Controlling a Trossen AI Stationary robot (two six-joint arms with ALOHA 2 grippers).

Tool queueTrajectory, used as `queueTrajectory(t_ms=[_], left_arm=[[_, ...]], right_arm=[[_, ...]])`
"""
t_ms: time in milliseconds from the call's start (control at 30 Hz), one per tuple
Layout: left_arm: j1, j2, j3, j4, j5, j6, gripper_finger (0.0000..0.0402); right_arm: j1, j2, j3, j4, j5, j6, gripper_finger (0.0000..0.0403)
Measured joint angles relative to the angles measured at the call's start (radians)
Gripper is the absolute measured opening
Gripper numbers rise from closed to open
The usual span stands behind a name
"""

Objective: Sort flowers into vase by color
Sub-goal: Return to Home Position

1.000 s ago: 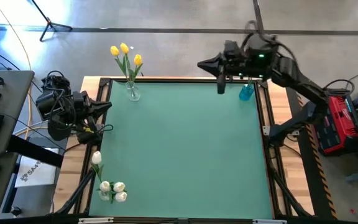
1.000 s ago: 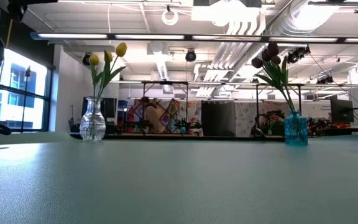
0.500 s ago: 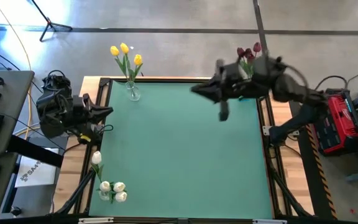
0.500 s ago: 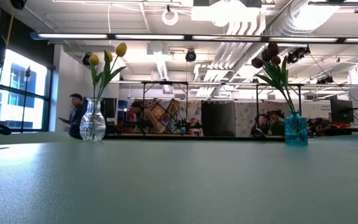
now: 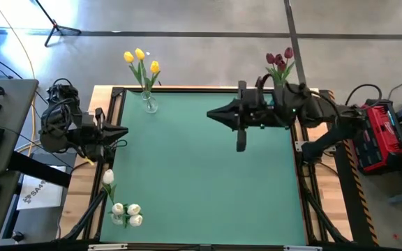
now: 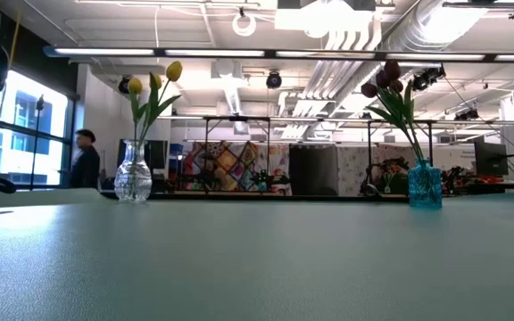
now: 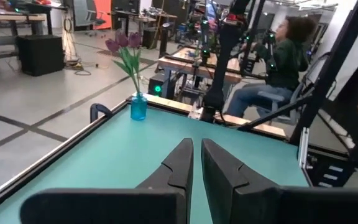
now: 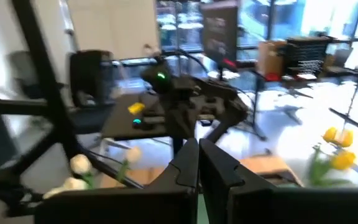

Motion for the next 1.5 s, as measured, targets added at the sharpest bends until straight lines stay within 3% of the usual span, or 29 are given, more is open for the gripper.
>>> queueTrajectory(t_ms=[100, 367, 500, 800, 1100, 1300, 1400, 1500], left_arm=[[0.000, 0.008, 0.000, 0.015, 0.022, 0.000, 0.0018], [0.047, 0.056, 0.000, 0.047, 0.100, 0.007, 0.0018], [0.101, 0.083, 0.000, 0.080, 0.169, 0.036, 0.0018], [0.266, 0.163, 0.000, 0.253, 0.379, 0.173, 0.0018], [0.394, 0.271, 0.000, 0.569, 0.578, 0.371, 0.0018], [0.483, 0.339, 0.001, 0.711, 0.688, 0.462, 0.0018], [0.535, 0.361, 0.001, 0.713, 0.753, 0.451, 0.0018], [0.590, 0.379, 0.001, 0.716, 0.827, 0.427, 0.0018]], right_arm=[[0.024, -0.027, -0.095, 0.068, 0.043, 0.022, 0.0000], [0.037, -0.149, -0.537, 0.591, -0.025, 0.164, 0.0000], [0.038, -0.213, -0.682, 0.685, -0.014, 0.213, 0.0000], [0.076, -0.357, -0.803, 0.692, 0.072, 0.183, 0.0000], [0.169, -0.412, -0.803, 0.582, 0.081, -0.027, 0.0000], [0.169, -0.411, -0.804, 0.347, 0.182, 0.017, 0.0000], [0.171, -0.412, -0.804, 0.344, 0.193, 0.111, 0.0000], [0.188, -0.420, -0.804, 0.371, 0.208, 0.045, 0.0000]])
